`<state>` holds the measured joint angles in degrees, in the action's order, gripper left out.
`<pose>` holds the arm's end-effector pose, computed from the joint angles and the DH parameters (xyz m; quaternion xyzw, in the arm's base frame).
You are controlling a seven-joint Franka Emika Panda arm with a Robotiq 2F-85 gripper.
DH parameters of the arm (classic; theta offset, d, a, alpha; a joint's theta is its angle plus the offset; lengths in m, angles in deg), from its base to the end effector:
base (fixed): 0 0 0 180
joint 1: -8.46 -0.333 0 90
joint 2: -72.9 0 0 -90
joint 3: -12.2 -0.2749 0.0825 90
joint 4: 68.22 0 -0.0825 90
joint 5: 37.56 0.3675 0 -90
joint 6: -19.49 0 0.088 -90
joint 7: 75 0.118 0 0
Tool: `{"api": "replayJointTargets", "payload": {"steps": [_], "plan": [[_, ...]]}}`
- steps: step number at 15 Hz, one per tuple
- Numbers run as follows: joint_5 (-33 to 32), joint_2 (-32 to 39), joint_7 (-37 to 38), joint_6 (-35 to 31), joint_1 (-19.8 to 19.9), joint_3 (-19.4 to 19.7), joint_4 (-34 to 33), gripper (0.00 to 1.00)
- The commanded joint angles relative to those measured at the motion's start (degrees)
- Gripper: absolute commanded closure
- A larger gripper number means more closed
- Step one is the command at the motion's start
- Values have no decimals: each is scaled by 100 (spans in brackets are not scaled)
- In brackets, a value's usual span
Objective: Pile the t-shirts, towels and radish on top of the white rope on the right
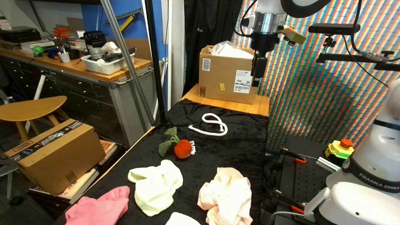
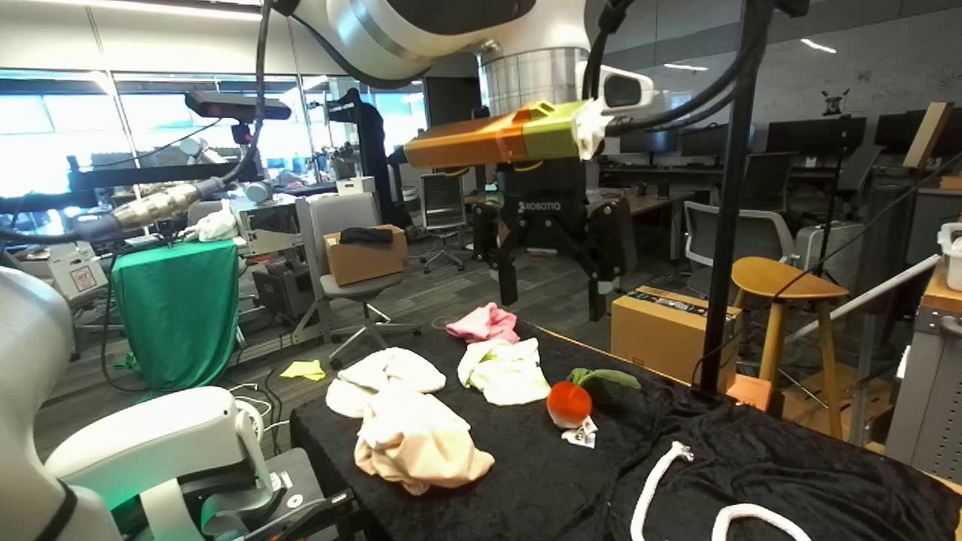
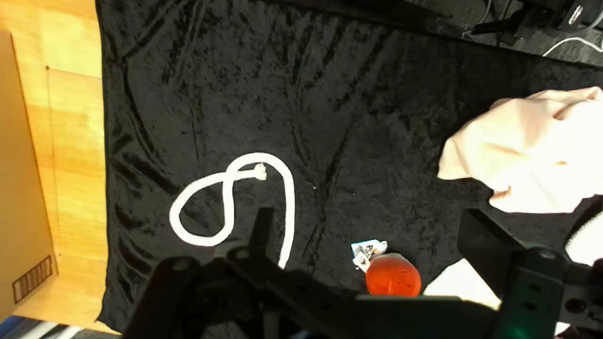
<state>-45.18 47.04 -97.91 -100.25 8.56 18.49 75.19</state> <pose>0.4080 -0.0524 0.4040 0.9829 0.1800 0.0095 0.0380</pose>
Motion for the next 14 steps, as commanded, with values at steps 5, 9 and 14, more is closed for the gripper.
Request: {"api": "replayJointTargets", "payload": {"steps": [5,9,14], "plan": [[240,1291,960,-275,-772,-1046,-1012,0],[216,2198,1341,-334,-1018,-1492,-1780,0],[-17,3290,1826,-733,-1247,-1841,-2638,0]]}}
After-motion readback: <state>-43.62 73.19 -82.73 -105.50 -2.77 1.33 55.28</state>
